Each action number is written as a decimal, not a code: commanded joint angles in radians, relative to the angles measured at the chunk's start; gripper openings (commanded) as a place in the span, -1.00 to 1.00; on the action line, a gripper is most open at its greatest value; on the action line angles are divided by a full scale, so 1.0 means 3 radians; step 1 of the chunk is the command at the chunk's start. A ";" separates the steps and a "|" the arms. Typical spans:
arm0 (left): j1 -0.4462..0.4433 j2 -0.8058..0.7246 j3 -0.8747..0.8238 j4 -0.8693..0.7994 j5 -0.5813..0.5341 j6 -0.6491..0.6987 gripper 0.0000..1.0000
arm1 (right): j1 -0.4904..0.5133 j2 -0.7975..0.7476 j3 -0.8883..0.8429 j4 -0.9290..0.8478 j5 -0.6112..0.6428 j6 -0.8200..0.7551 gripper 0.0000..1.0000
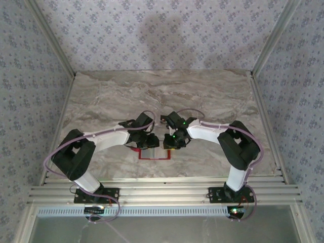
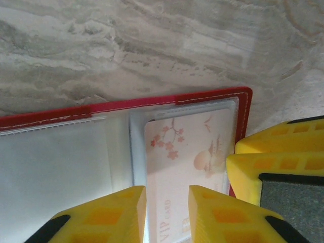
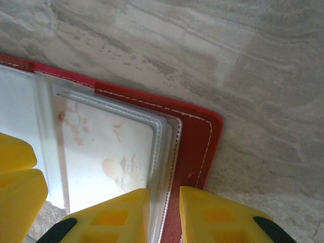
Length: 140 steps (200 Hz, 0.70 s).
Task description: Take the credit cards out of the card holder
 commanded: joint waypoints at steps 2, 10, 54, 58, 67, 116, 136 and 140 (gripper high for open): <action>0.0016 0.0047 0.0007 -0.0037 0.0037 -0.0019 -0.49 | 0.0021 0.0082 0.0013 -0.0046 -0.0005 0.0039 -0.54; 0.0015 0.0056 0.0002 -0.0037 0.0039 -0.0023 -0.53 | 0.0019 0.0090 0.0015 -0.0053 -0.0001 0.0039 -0.55; 0.0019 0.0148 0.0039 -0.0139 -0.0003 0.0003 -0.65 | 0.0013 0.0101 0.0015 -0.0068 -0.0001 0.0026 -0.60; 0.0016 0.0153 0.0039 -0.0139 0.0000 0.0000 -0.65 | 0.0010 0.0103 0.0018 -0.0070 0.0001 0.0027 -0.60; 0.0018 0.0164 0.0043 -0.0141 -0.0004 0.0003 -0.65 | 0.0010 0.0100 0.0024 -0.0076 -0.0001 0.0023 -0.60; 0.0010 0.0209 0.0077 -0.0210 -0.0028 0.0053 -0.62 | 0.0010 0.0095 0.0022 -0.0093 0.0010 0.0016 -0.60; -0.0013 0.0206 0.0132 -0.0414 -0.0244 0.0117 -0.64 | 0.0010 0.0091 0.0014 -0.0100 0.0018 0.0010 -0.60; -0.0016 0.0205 0.0145 -0.0446 -0.0291 0.0132 -0.64 | 0.0008 0.0090 0.0015 -0.0100 0.0018 0.0012 -0.61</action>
